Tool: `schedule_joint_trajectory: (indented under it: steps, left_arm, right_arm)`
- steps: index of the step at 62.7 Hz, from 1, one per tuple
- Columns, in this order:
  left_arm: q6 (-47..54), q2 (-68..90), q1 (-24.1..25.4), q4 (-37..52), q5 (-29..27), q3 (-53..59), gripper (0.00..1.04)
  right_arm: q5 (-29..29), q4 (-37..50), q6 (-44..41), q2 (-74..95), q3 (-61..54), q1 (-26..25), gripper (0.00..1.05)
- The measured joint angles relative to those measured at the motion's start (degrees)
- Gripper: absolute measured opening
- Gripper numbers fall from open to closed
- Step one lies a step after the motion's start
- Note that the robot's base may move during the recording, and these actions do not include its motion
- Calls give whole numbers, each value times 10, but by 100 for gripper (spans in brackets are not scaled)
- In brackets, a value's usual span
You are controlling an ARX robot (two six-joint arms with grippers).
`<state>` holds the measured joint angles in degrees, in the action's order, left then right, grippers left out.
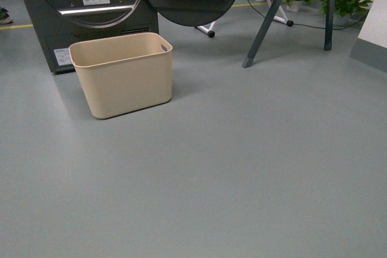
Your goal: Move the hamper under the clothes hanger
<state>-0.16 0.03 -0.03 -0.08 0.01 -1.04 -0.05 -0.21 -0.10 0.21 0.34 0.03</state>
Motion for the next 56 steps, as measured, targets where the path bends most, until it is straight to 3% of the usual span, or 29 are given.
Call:
schedule_joint_trajectory:
  steps: [56]
  left_arm:
    - [0, 0, 0, 0, 0, 0, 98]
  right_arm:
    - [0, 0, 0, 0, 0, 0, 97]
